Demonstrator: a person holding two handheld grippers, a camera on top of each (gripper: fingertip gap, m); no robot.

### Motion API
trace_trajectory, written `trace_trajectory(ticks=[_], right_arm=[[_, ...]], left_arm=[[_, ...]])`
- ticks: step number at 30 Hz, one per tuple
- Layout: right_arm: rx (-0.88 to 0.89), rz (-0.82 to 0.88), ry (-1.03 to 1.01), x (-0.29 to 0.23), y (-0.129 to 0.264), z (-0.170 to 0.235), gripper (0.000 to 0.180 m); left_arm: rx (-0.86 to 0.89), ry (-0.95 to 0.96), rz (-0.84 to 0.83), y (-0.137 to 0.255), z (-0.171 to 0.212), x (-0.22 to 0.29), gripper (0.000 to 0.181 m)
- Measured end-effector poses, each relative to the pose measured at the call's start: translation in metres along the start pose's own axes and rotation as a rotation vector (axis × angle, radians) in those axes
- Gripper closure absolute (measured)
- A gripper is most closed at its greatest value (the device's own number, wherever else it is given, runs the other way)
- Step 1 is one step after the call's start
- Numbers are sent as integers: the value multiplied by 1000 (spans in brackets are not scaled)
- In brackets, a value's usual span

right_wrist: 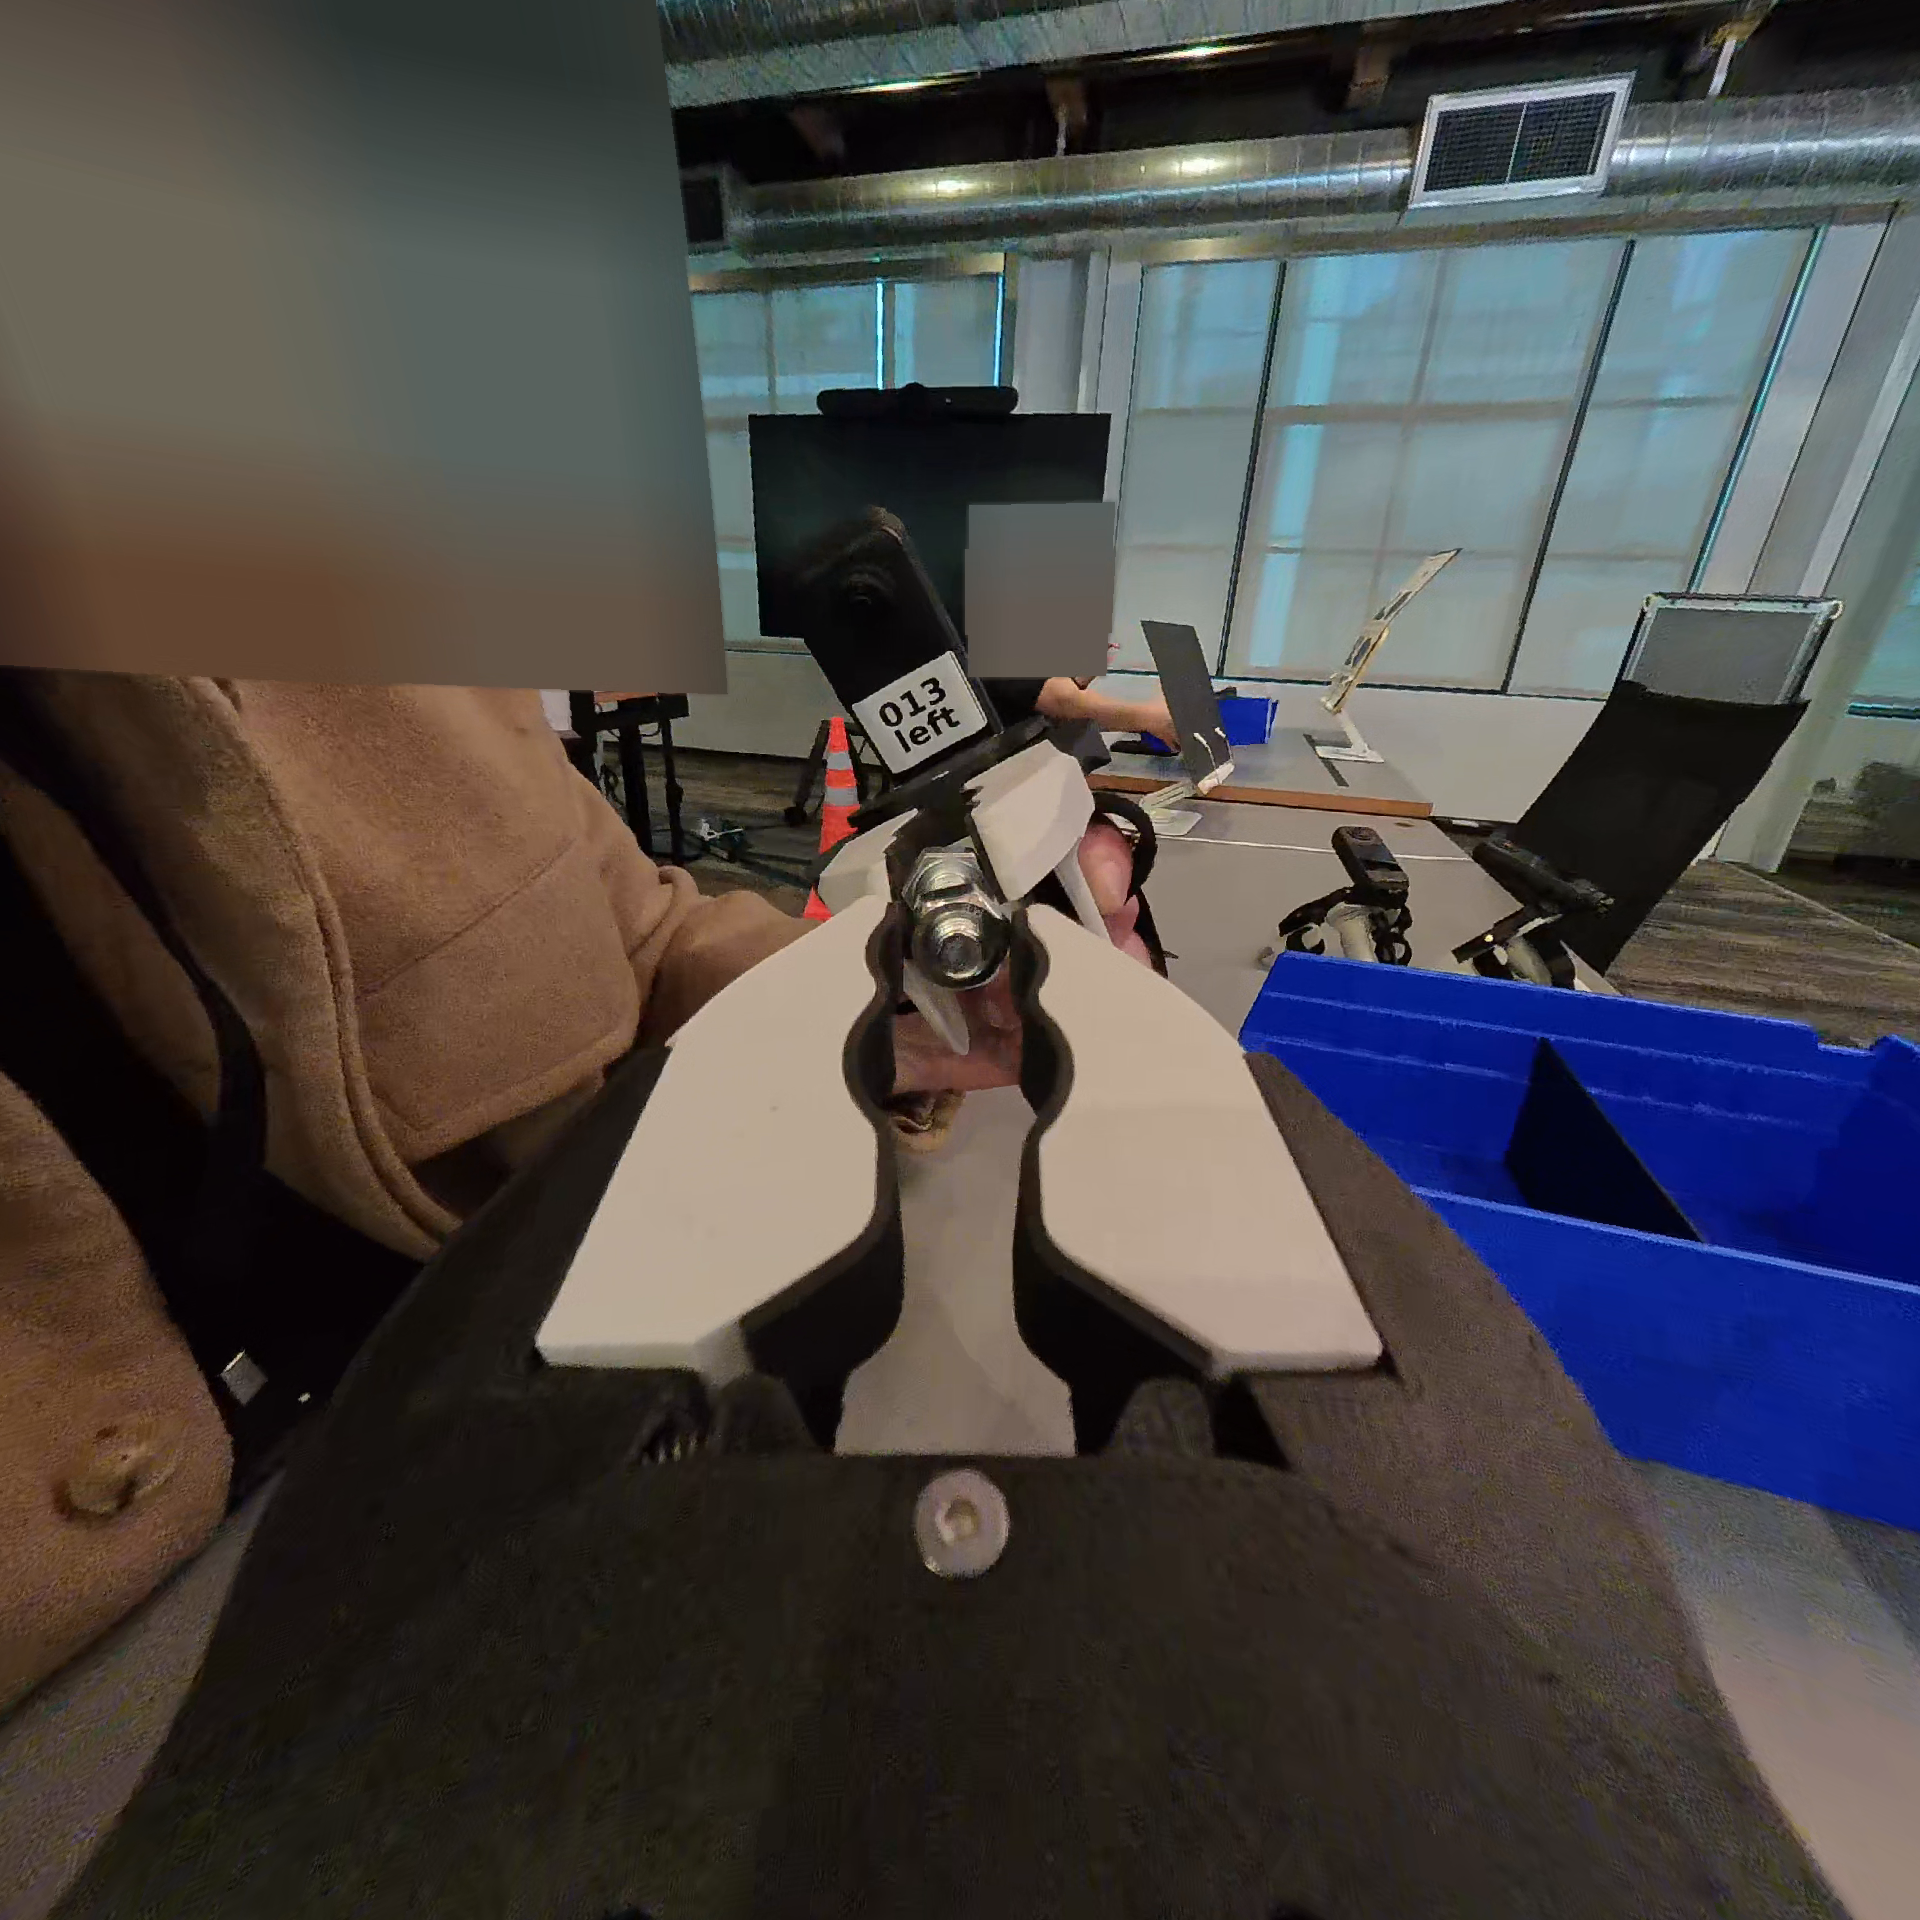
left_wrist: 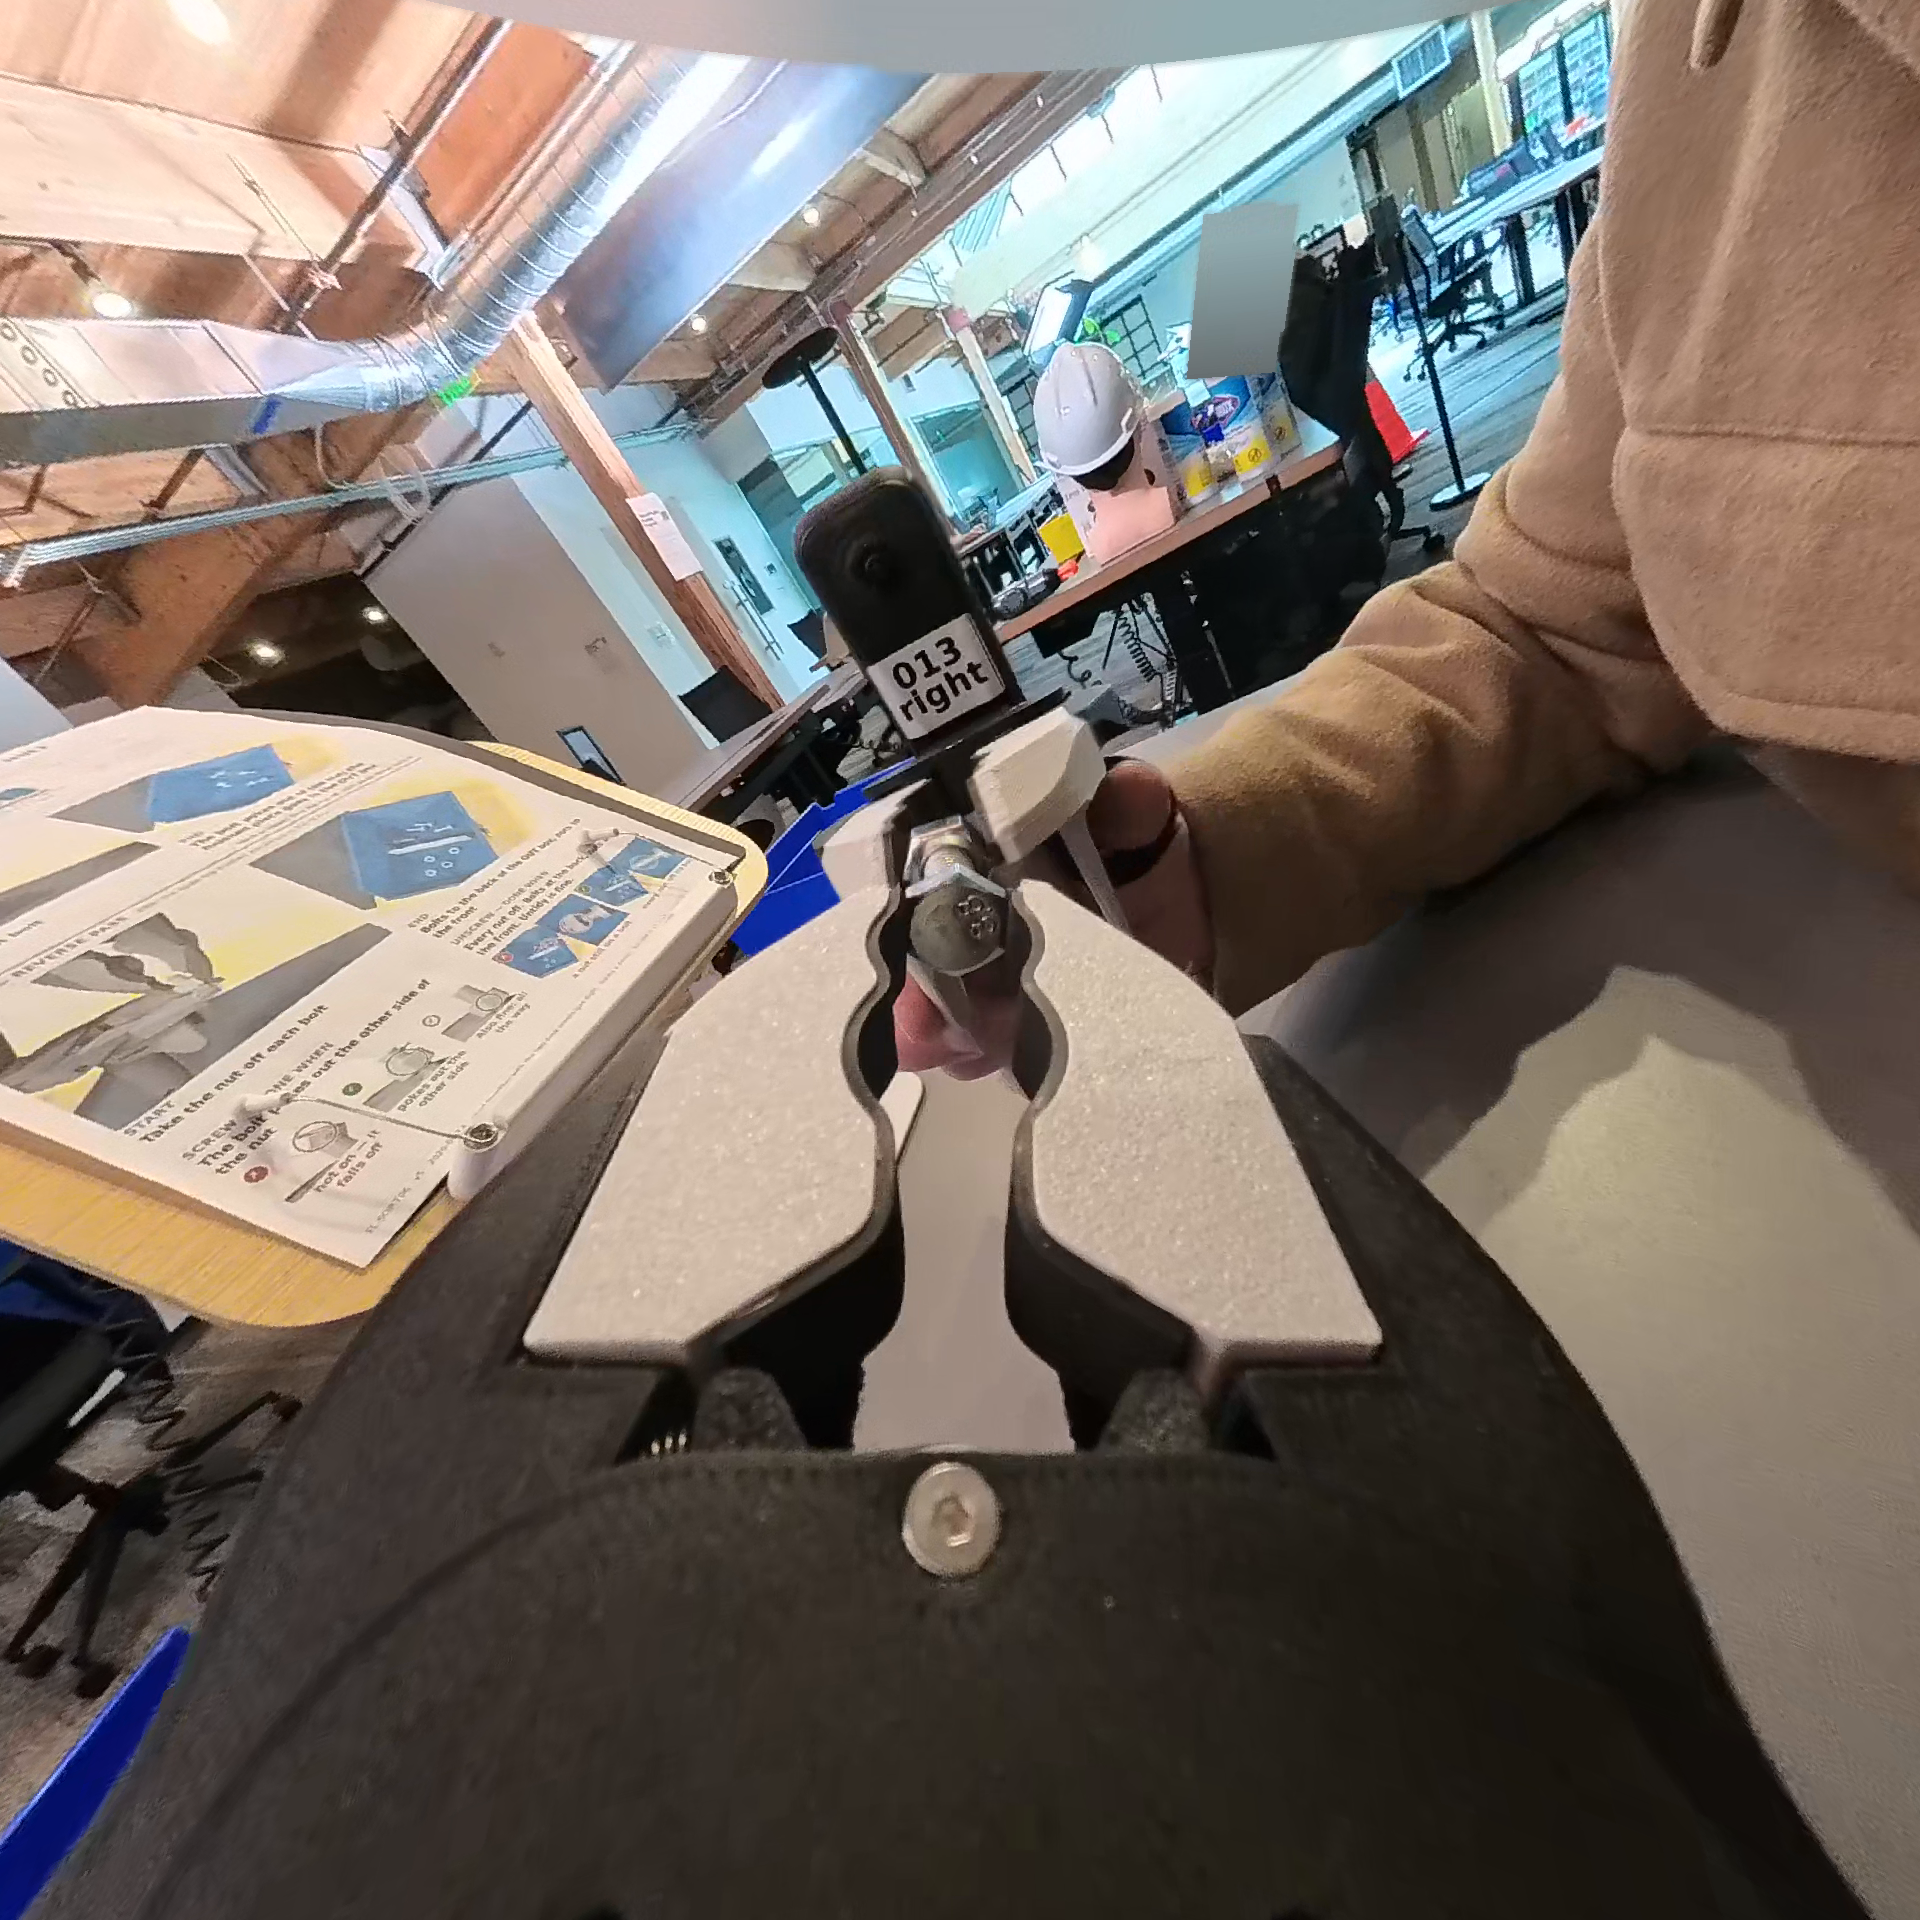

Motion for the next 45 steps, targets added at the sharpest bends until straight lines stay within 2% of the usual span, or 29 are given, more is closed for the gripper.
trace_trajectory(ticks=[8,11,14,15,17,18,21,25,28,33,38,45], right_arm=[[6,18,0,1,-1,0,161],[6,42,10,3,1,-1,161],[-6,54,41,4,5,-6,161],[-21,62,58,5,7,-8,161],[-52,83,103,6,9,-15,161],[-70,92,131,6,12,-19,161],[-102,158,220,10,32,-40,161],[-156,352,356,27,85,-84,161],[-256,606,445,48,152,-114,161],[-447,979,341,71,277,-133,161],[-847,1201,46,75,381,-91,161],[-1236,1244,-302,74,454,-12,161]], left_arm=[[10,-3,8,1,1,0,161],[22,16,-41,1,-2,-7,123],[30,51,-78,7,-1,-15,117],[22,52,-81,10,2,-17,131],[-5,39,-71,15,6,-19,176],[-13,44,-88,18,7,-22,181],[-17,79,-153,24,11,-32,181],[-16,81,-213,31,13,-40,181],[-55,65,-238,31,16,-43,177],[-103,62,-262,30,25,-47,181],[-114,101,-276,30,32,-51,181],[-141,115,-267,29,40,-52,181]])
Point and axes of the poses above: each gripper's, where its closed fingertips meet, y back along the fingers, z out of its underside, x = y × z across the jaws, the point moved 4 cm from there along y, back along the fingers, and after that the axes turned 5 degrees about y, right-handed, at the moved point
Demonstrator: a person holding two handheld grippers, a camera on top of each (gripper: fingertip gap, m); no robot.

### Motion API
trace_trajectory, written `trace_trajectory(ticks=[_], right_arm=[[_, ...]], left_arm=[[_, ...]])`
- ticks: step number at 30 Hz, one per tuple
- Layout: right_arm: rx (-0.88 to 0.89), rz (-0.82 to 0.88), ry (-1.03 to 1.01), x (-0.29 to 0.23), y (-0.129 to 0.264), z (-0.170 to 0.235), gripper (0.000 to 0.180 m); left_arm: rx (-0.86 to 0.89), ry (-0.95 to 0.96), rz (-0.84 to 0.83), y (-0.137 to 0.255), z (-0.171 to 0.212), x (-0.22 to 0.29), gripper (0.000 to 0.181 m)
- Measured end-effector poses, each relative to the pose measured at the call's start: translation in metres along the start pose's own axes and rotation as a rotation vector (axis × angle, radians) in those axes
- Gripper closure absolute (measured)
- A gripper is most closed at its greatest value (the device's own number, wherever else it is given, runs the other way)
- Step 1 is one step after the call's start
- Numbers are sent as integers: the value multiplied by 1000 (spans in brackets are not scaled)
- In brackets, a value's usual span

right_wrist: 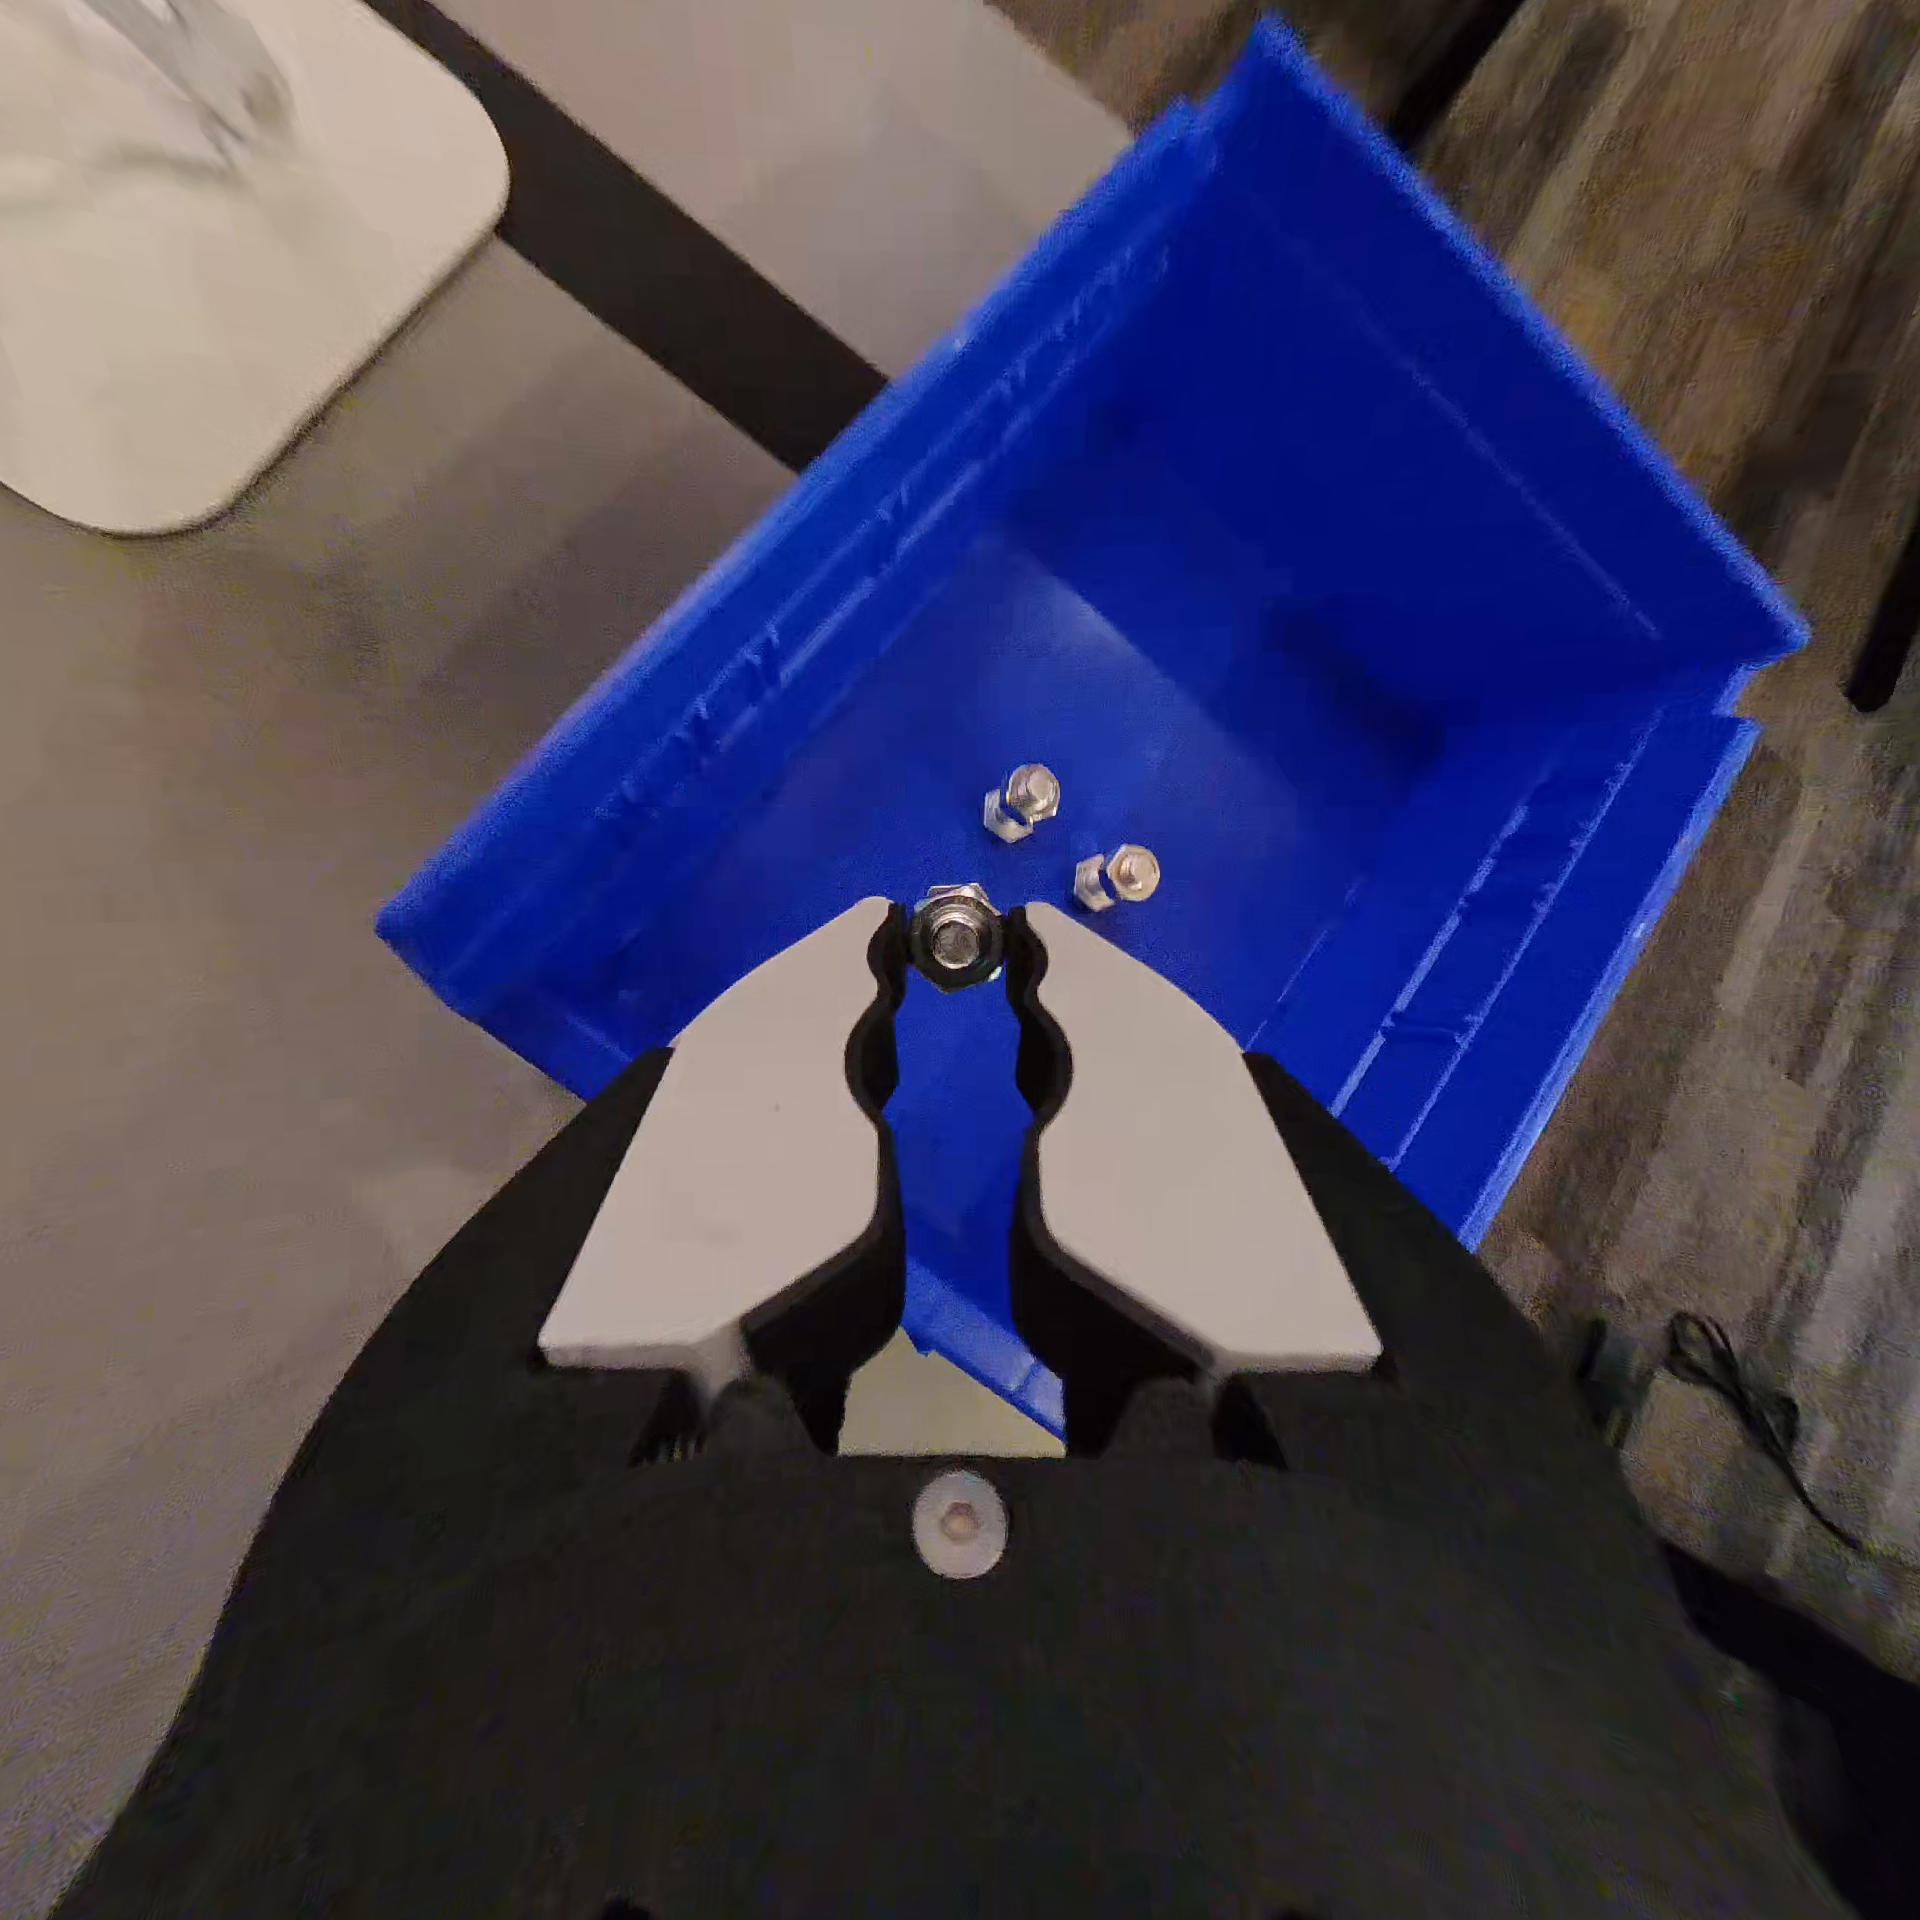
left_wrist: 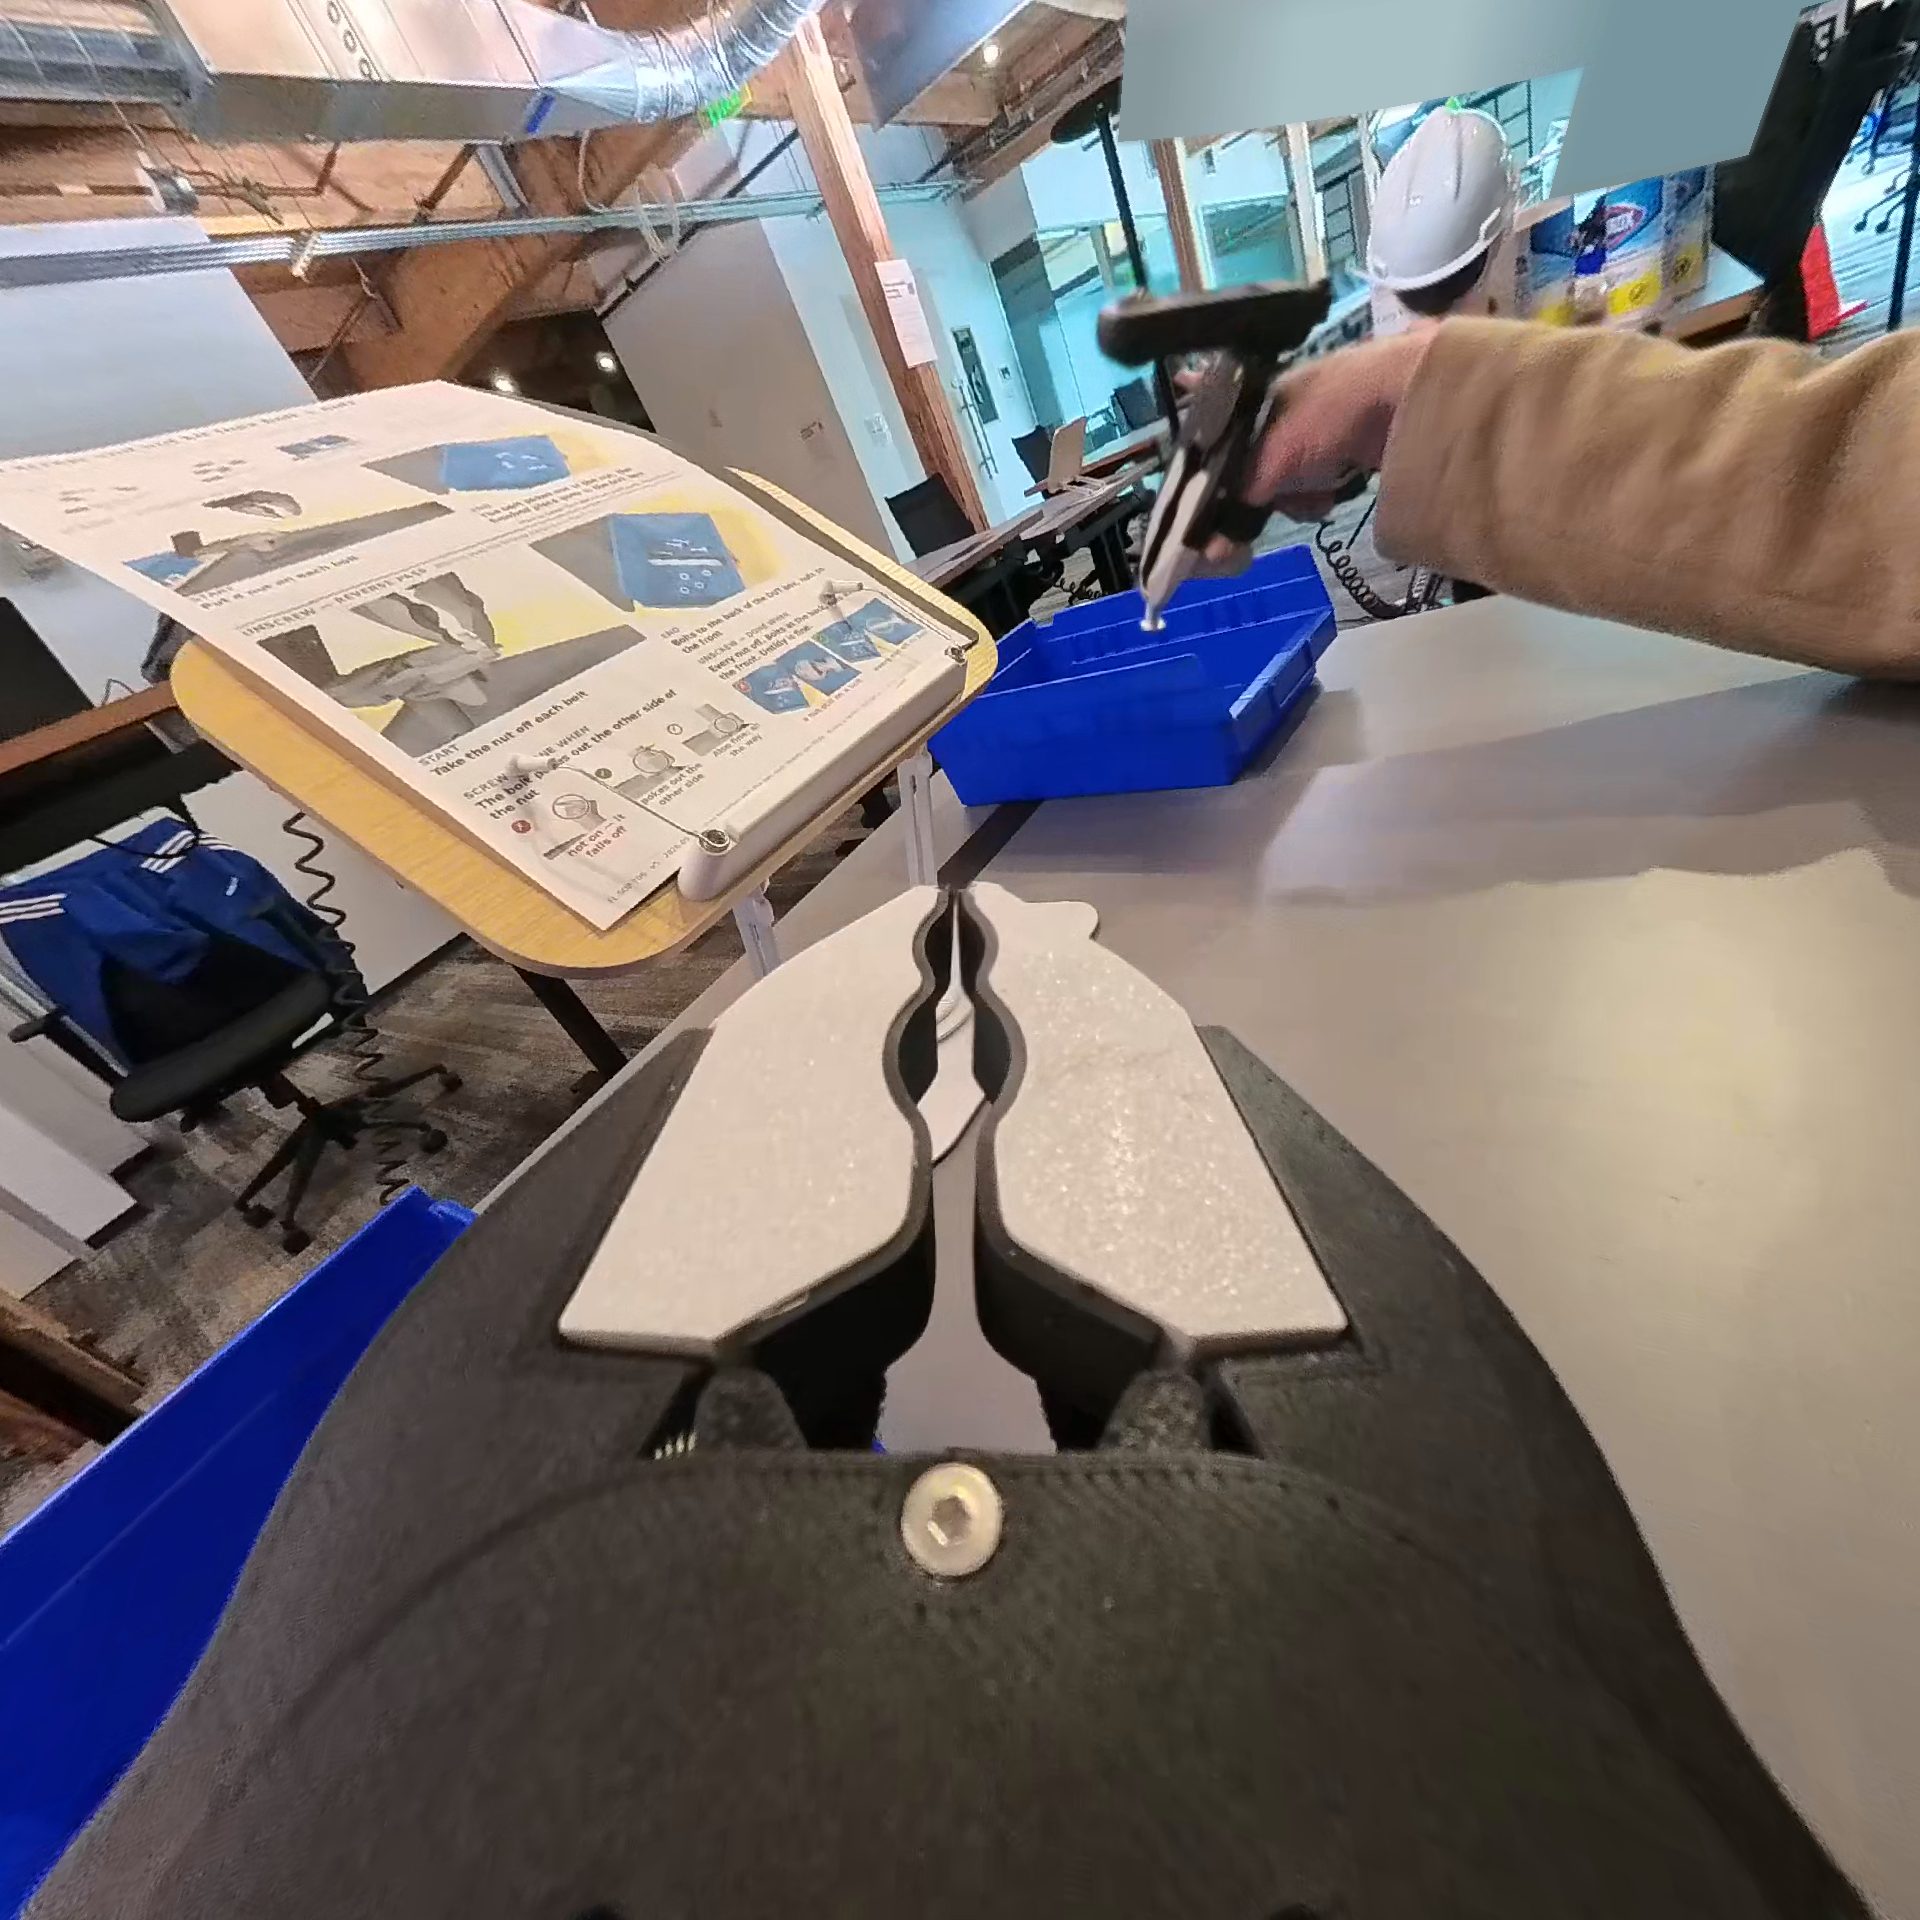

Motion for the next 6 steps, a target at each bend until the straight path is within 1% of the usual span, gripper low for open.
trace_trajectory(ticks=[2,4,6], right_arm=[[-86,-3,4,1,-17,11,161],[-121,-4,-1,3,-31,16,161],[-158,-24,11,1,-42,21,161]], left_arm=[[-2,4,5,-1,1,0,177],[2,13,5,-1,1,0,173],[-9,11,4,-1,2,0,172]])
Point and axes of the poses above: each gripper's, where its closed fingertips meet, y back along the fingers, z out of its underside, x = y × z across the jaws, the point moved 4 cm from there along y, back along the fingers, and after that the axes turned 5 degrees about y, right-handed, at the moved point
